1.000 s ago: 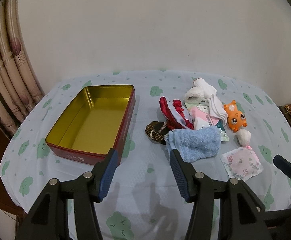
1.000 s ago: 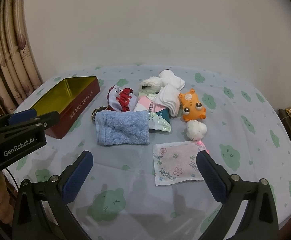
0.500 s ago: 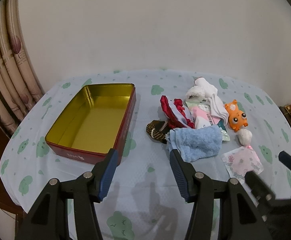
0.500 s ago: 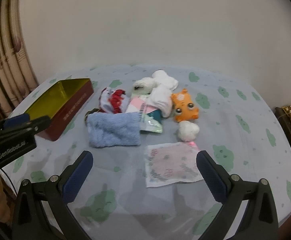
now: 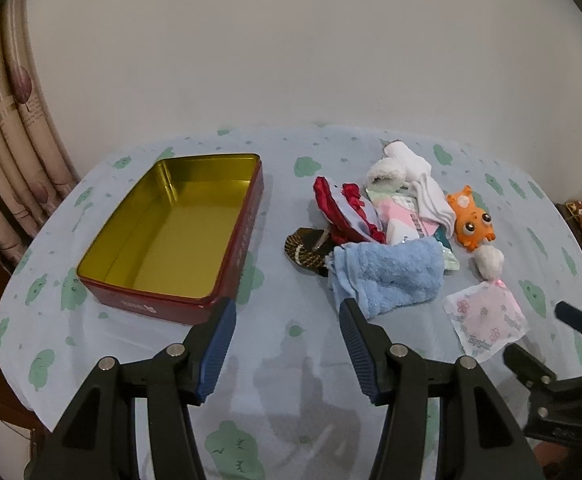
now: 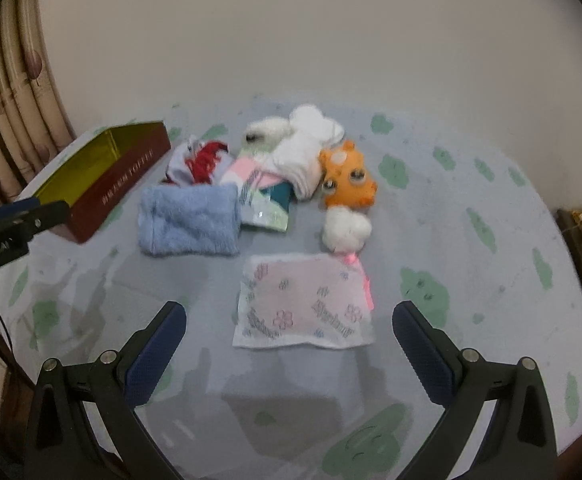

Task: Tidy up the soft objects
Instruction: 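Lower the right gripper onto the pink-ribboned sachet bag and close it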

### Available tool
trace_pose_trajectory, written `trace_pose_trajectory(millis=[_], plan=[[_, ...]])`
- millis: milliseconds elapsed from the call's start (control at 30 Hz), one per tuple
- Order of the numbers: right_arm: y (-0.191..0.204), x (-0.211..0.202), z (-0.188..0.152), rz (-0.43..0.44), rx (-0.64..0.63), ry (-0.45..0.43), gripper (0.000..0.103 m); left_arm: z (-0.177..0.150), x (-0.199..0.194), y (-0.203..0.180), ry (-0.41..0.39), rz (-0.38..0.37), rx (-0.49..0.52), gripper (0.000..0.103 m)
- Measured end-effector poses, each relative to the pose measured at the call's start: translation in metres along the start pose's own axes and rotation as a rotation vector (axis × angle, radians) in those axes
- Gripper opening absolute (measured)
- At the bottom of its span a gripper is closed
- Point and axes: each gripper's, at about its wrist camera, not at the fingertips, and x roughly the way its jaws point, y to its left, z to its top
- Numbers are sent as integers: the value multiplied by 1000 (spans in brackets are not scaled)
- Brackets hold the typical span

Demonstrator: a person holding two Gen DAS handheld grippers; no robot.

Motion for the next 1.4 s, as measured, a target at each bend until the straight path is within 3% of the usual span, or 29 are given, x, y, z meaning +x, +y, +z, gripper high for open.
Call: trace_pose_trajectory(millis=[233, 567, 733, 1033, 1233, 1300, 1400], plan=[[-17, 31, 8, -4, 89, 95, 102, -1, 9, 1, 19, 6, 7, 55], [-20, 76, 22, -32, 74, 192, 102, 0, 21, 2, 42, 17, 24, 55], [-17, 90, 18, -33, 61, 218, 102, 3, 28, 1, 48, 17, 39, 55], [-9, 93, 15, -57, 9, 167, 101, 14, 40, -8, 63, -38, 73, 55], [0, 84, 13, -44, -19, 122, 73, 17, 49, -18, 78, -74, 106, 55], [0, 82, 13, -44, -20, 107, 50, 18, 49, -23, 72, -93, 130, 55], [-2, 80, 16, -47, -16, 99, 31, 21, 49, -30, 59, -120, 178, 55]])
